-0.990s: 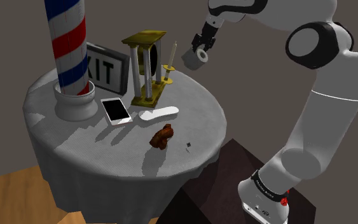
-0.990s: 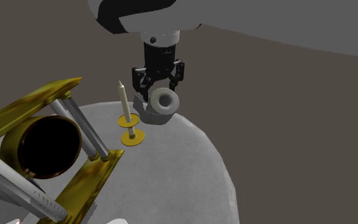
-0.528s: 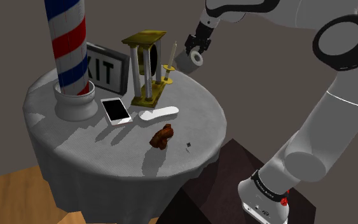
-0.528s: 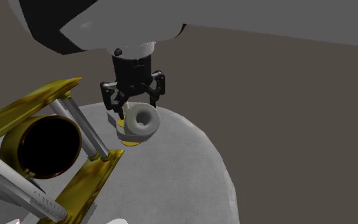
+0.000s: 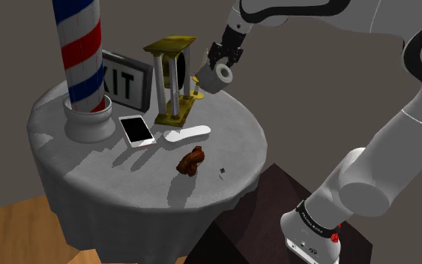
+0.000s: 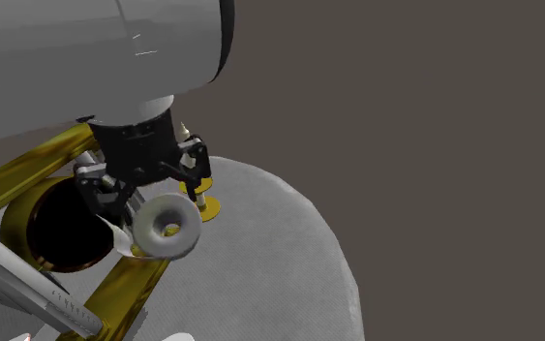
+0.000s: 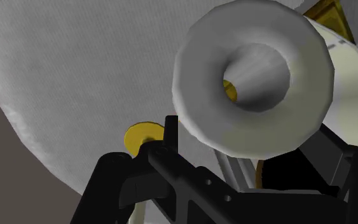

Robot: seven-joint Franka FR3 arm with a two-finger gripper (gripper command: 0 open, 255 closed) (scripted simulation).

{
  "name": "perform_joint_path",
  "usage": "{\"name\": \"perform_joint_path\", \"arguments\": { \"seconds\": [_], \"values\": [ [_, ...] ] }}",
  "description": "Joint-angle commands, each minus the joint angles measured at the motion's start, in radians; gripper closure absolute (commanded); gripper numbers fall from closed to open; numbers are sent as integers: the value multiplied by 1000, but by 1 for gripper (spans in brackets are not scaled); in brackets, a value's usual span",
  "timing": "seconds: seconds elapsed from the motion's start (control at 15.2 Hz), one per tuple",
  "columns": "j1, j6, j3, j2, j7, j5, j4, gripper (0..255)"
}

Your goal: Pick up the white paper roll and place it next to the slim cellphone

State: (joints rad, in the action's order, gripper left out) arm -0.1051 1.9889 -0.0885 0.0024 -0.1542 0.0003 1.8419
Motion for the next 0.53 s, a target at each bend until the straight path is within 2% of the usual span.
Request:
{"name": "perform_joint_path", "arguments": {
  "seconds": [0.0, 0.46],
  "values": [
    [-23, 10, 23, -27, -50, -9, 36, 255],
    [-99, 15, 109, -87, -221, -32, 105, 255]
  ]
}}
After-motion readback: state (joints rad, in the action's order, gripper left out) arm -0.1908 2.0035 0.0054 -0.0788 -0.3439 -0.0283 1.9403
